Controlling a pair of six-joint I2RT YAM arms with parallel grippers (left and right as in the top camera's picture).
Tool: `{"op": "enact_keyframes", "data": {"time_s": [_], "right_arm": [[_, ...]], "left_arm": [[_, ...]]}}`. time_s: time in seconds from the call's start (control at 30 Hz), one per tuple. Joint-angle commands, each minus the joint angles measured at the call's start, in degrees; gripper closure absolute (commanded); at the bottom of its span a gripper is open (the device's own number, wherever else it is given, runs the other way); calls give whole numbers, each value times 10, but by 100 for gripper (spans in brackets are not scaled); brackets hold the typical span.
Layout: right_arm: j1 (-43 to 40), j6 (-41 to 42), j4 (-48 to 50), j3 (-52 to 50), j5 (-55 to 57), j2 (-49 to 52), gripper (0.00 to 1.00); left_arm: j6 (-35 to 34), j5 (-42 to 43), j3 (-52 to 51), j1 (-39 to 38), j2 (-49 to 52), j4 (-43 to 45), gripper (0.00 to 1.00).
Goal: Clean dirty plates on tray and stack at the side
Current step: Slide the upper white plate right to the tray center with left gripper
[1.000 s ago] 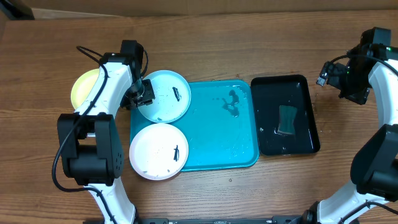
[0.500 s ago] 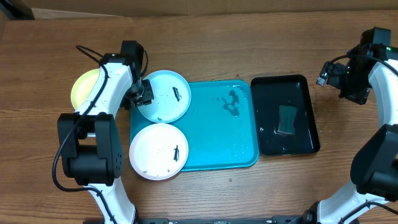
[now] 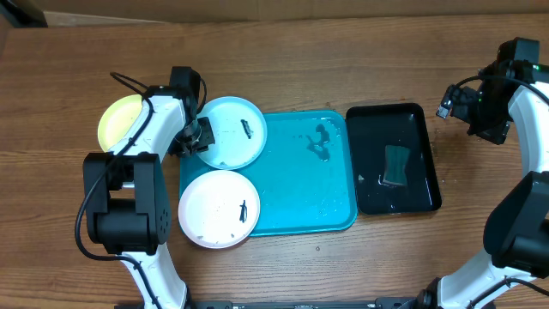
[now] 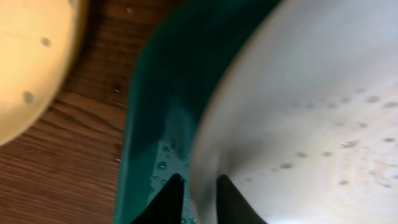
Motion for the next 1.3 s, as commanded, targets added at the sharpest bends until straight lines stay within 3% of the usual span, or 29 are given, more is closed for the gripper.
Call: {"op": "enact_keyframes", "data": {"time_s": [0.0,0.27,0.83,1.0,1.27], "right_arm": [[-1,2,2,5,3,-12,0],[-1,2,1,5,3,-12,0],[-1,2,2,5,3,-12,0],[-1,2,1,5,3,-12,0],[-1,2,2,5,3,-12,0]], "left_arm": [[14,75,3,-5,8,3,84],[18,197,7,-17,8,4,86],[5,219,7,-147,8,18,84],[4,218,7,-155,8,31,72],[-15,216,20,-146,8,44,64]]}}
